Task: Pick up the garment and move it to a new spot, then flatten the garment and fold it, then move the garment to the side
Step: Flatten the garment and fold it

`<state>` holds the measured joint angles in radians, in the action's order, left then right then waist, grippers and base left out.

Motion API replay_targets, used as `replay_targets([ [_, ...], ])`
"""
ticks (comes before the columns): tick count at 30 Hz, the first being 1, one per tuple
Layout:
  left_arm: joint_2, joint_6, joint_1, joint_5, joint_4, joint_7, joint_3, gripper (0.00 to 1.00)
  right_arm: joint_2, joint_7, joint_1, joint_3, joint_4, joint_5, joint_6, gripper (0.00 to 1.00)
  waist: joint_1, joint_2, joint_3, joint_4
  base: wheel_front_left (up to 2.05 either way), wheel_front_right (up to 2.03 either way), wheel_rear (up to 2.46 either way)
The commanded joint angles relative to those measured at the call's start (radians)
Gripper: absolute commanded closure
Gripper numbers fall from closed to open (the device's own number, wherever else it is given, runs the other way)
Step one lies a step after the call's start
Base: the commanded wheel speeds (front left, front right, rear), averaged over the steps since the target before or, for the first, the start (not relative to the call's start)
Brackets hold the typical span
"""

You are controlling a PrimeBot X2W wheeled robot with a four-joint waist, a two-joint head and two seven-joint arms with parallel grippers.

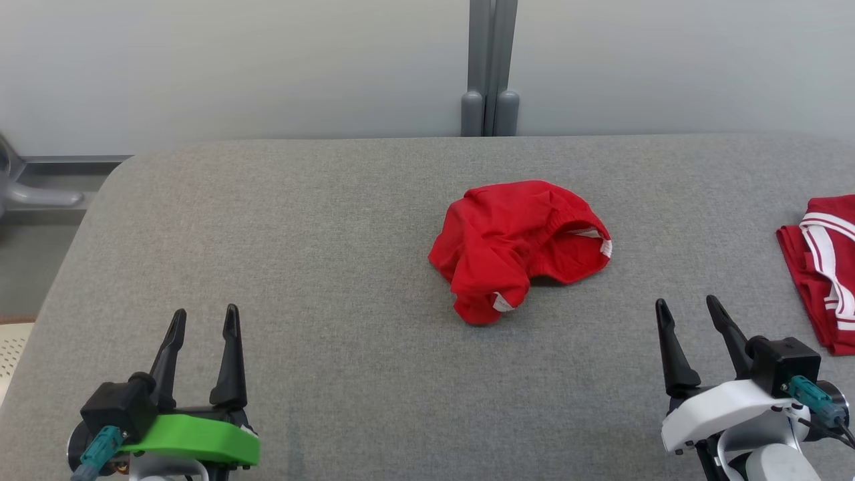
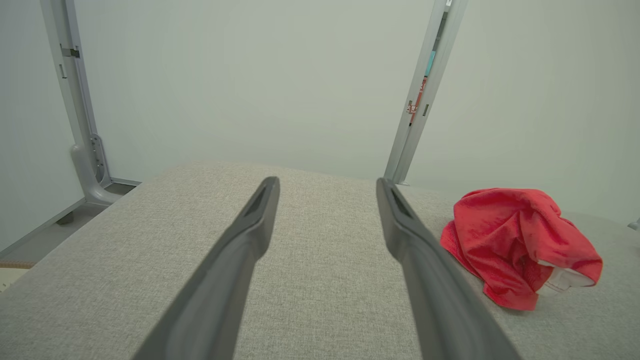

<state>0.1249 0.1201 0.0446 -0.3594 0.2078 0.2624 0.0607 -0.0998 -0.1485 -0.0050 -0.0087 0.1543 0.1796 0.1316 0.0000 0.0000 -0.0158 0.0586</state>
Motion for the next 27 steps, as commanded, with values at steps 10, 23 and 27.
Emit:
replay_targets([
  [10,-0.010,0.008,-0.005,0.021,0.015,0.003,-0.004,0.00,0.000,0.000,-0.005,0.014,0.002,0.002,-0.002,0.00,0.0000,0.0000,0.002,-0.001,0.00,0.00,0.00],
  [23,-0.019,0.011,0.159,-0.055,0.060,-0.122,0.096,0.00,-0.009,0.012,-0.034,0.044,-0.011,0.005,-0.002,0.00,0.0000,0.0000,0.048,-0.050,0.00,0.00,0.00],
  [27,-0.030,0.011,0.286,-0.104,0.084,-0.262,0.168,0.00,-0.010,0.013,-0.052,0.057,-0.013,0.002,-0.002,0.00,0.0000,0.0000,0.080,-0.097,0.00,0.00,0.00],
])
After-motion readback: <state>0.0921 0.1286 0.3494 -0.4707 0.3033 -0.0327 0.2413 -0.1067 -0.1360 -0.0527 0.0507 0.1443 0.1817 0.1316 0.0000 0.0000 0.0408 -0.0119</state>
